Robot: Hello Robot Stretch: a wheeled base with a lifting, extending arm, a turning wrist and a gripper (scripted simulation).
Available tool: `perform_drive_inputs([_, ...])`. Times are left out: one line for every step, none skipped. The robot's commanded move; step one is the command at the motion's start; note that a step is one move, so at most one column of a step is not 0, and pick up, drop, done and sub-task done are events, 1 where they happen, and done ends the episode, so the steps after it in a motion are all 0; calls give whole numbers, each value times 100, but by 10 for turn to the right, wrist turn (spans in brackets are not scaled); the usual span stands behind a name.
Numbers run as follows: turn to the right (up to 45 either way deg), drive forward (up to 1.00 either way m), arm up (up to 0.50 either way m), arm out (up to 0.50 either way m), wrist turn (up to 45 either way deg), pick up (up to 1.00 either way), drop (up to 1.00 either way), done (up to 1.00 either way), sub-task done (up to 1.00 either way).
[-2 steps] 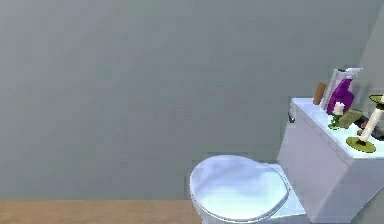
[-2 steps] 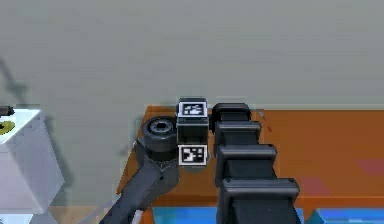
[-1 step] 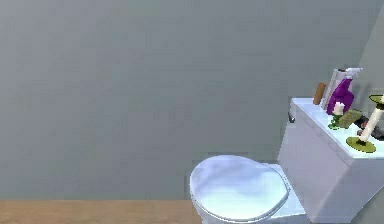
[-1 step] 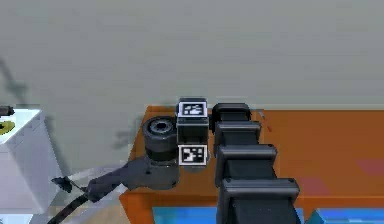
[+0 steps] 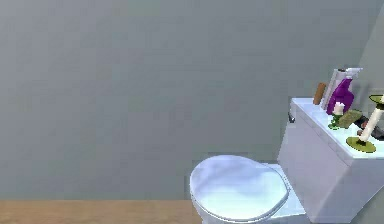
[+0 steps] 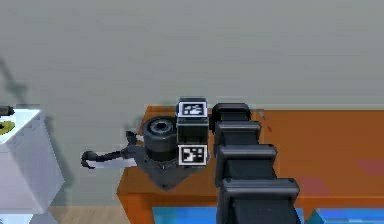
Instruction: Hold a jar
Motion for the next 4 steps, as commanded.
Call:
perform_drive_inputs([0, 0, 0, 0, 450, 0, 0, 0, 0])
perform_drive_inputs([0, 0, 0, 4, 0, 0, 0, 0, 0])
perform_drive_inputs([0, 0, 0, 0, 0, 100, 0, 0, 0])
perform_drive_inputs([0, 0, 0, 0, 90, 0, 0, 0, 0])
